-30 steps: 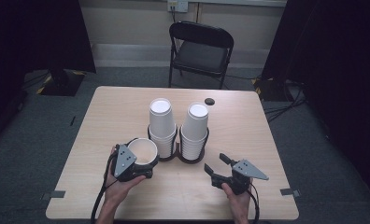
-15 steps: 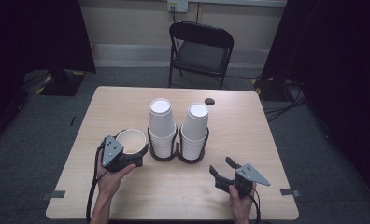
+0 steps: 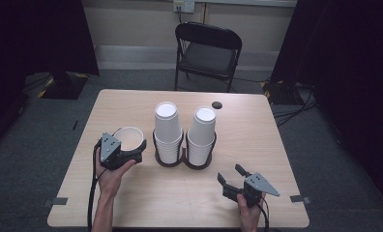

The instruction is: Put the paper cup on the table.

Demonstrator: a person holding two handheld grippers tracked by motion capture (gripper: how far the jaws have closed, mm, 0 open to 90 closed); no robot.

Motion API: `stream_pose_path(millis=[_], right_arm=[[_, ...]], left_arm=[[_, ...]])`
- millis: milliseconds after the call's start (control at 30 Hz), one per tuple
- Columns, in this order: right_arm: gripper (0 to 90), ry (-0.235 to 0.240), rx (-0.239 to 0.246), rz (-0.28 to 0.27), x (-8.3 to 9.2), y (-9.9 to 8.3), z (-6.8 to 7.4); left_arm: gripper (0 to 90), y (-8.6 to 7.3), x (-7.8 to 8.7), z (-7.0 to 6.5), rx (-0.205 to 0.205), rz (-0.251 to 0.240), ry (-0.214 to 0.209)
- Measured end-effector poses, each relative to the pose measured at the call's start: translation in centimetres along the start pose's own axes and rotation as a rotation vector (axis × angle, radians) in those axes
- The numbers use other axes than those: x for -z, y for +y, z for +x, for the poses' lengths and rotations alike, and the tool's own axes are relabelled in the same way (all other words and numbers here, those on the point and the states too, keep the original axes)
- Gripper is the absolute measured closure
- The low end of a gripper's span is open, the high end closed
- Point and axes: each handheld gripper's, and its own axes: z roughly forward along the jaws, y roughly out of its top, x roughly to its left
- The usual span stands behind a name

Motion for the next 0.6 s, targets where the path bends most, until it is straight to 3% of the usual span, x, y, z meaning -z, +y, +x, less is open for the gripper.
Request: stream_pose_path(millis=[200, 233, 467, 600], right_arm=[[19.7, 0.003, 0.015, 0.024, -0.2, 0.1, 0.1], [19.8, 0.003, 0.012, 0.022, -0.2, 0.1, 0.1], [19.8, 0.009, 0.019, 0.029, -0.3, 0.1, 0.1], [19.9, 0.013, 0.013, 0.026, -0.2, 0.1, 0.1]], left_arm=[[8.4, -0.1, -1.2, 1.4, 0.010, -0.009, 0.031], [8.4, -0.2, -1.4, 1.6, 0.026, -0.008, 0.032], [8.3, -1.3, -3.2, 2.7, 0.056, 0.013, 0.017], [8.2, -1.8, -4.3, 3.2, 0.052, 0.043, 0.012]])
